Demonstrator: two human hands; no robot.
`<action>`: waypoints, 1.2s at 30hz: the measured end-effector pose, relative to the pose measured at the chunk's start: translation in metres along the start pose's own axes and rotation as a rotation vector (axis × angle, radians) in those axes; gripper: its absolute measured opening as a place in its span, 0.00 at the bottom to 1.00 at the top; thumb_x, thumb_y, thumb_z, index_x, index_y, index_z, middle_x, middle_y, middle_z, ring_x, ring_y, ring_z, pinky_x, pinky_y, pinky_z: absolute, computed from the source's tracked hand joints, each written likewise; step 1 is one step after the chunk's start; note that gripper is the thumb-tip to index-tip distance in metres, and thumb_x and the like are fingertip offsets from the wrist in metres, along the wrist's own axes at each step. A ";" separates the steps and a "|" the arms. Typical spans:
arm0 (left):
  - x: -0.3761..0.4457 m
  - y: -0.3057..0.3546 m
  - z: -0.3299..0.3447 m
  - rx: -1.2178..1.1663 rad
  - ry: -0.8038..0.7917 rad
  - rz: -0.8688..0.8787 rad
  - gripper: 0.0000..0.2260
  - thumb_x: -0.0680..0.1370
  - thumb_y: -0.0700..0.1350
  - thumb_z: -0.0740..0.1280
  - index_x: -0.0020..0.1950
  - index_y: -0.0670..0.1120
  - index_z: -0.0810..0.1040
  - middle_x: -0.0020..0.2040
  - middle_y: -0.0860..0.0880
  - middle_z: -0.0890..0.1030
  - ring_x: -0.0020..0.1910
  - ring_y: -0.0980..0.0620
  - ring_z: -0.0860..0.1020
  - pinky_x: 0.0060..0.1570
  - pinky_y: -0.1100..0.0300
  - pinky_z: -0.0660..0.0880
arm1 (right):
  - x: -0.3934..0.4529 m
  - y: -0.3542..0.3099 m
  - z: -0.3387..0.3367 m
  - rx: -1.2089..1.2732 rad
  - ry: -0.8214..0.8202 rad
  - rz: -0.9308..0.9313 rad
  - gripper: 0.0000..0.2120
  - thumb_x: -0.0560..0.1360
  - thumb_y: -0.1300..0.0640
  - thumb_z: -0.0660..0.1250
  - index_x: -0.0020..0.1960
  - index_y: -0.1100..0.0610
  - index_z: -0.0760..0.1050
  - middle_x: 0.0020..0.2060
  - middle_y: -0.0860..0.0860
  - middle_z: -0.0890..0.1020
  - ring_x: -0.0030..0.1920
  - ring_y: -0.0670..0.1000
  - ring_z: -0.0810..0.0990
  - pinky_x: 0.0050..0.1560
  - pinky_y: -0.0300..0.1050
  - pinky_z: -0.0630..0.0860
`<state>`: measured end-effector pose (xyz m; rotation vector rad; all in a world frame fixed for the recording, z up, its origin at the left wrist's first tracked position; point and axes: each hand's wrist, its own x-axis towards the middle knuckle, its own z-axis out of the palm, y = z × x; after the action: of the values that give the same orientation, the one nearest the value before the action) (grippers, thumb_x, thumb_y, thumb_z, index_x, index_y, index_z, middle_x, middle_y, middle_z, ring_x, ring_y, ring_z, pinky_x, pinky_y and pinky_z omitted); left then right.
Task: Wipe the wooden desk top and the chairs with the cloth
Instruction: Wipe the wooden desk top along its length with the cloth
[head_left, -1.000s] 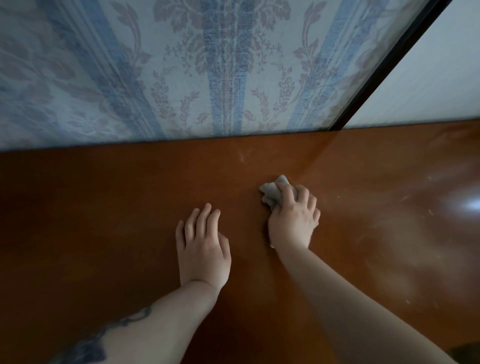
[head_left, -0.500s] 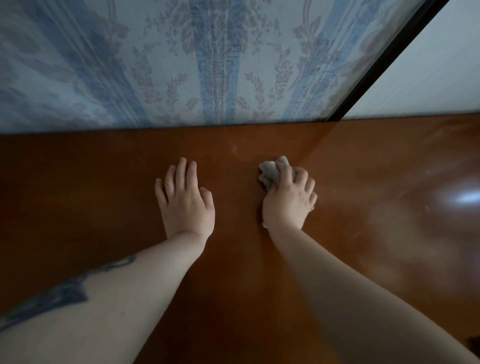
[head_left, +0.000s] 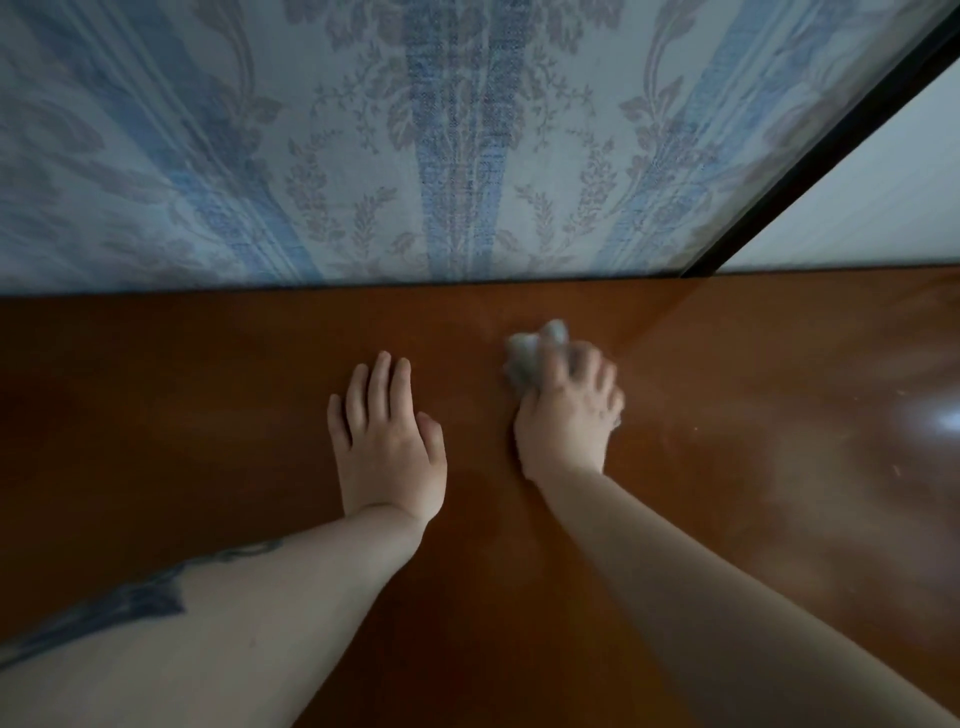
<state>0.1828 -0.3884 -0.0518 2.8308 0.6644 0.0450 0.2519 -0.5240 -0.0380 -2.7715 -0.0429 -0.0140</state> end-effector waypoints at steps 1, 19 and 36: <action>0.001 0.000 0.000 -0.005 0.003 0.000 0.24 0.78 0.48 0.54 0.75 0.48 0.63 0.76 0.49 0.63 0.76 0.47 0.58 0.74 0.45 0.52 | -0.009 0.003 0.001 -0.002 -0.054 -0.193 0.27 0.71 0.60 0.65 0.70 0.51 0.68 0.61 0.55 0.71 0.60 0.58 0.66 0.56 0.58 0.67; -0.001 0.000 -0.003 -0.006 -0.021 -0.007 0.26 0.78 0.51 0.48 0.75 0.49 0.62 0.76 0.50 0.63 0.76 0.49 0.56 0.75 0.47 0.51 | 0.062 0.027 -0.007 0.048 -0.199 -0.648 0.24 0.69 0.60 0.64 0.65 0.49 0.76 0.59 0.52 0.76 0.61 0.58 0.70 0.55 0.54 0.66; -0.002 0.000 -0.002 -0.042 -0.003 -0.003 0.25 0.78 0.50 0.50 0.76 0.49 0.61 0.77 0.51 0.61 0.77 0.50 0.54 0.75 0.47 0.48 | 0.098 0.002 -0.013 0.240 -0.069 0.125 0.22 0.68 0.63 0.65 0.55 0.41 0.79 0.56 0.48 0.74 0.62 0.57 0.68 0.64 0.50 0.64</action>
<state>0.1813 -0.3889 -0.0494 2.7888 0.6599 0.0532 0.3496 -0.5274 -0.0255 -2.5285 0.1037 0.1121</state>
